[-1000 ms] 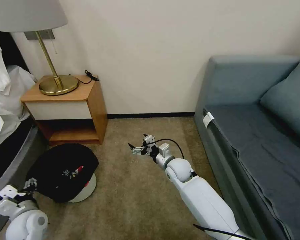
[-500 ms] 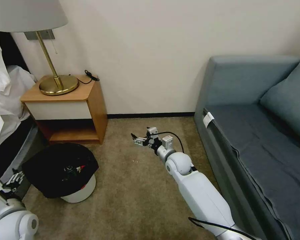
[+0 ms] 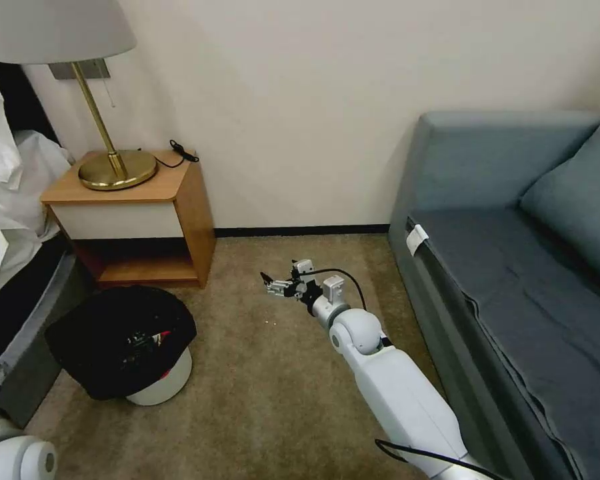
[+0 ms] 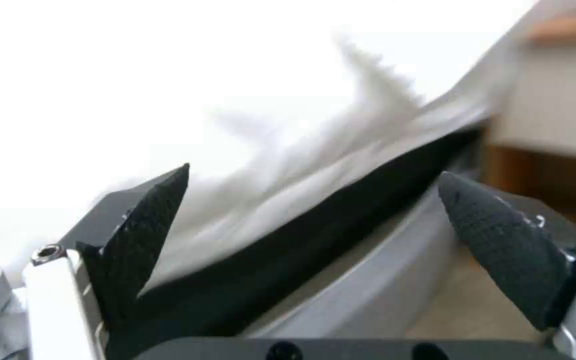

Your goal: Pick up the trash bin, then pick up the garbage on the floor and place it into the trash bin.

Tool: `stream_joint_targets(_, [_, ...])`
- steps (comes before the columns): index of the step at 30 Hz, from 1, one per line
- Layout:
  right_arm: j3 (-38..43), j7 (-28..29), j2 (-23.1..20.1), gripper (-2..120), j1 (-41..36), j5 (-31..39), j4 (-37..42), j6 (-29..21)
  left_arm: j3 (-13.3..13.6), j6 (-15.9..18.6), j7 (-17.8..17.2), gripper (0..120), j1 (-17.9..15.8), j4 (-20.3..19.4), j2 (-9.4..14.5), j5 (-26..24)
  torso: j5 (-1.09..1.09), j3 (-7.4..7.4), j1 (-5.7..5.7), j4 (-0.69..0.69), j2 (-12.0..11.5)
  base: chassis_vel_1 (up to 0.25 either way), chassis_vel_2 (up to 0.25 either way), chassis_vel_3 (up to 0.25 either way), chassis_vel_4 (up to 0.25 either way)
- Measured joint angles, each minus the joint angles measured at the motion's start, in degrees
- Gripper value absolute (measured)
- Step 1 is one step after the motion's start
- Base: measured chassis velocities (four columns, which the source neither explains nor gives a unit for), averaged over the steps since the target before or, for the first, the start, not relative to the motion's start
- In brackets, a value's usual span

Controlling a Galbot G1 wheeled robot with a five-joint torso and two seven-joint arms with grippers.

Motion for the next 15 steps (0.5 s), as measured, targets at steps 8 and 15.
stream_joint_targets(8, [6.3,6.9,3.1,100,-2.9,6.6,0.2,-0.9,16.5,5.9,10.8,100,-9.3,-3.1,8.9,5.2,0.0,0.0,0.0,-0.02,0.0,0.0,0.0,0.0,0.0])
stream_joint_targets(15, [8.7,8.0,3.8,100,-3.4,8.1,-0.7,0.2,27.8,5.3,12.0,100,-15.8,2.1,8.6,5.4,0.01,0.01,0.0,-0.03,0.0,0.0,0.0,0.0,0.0])
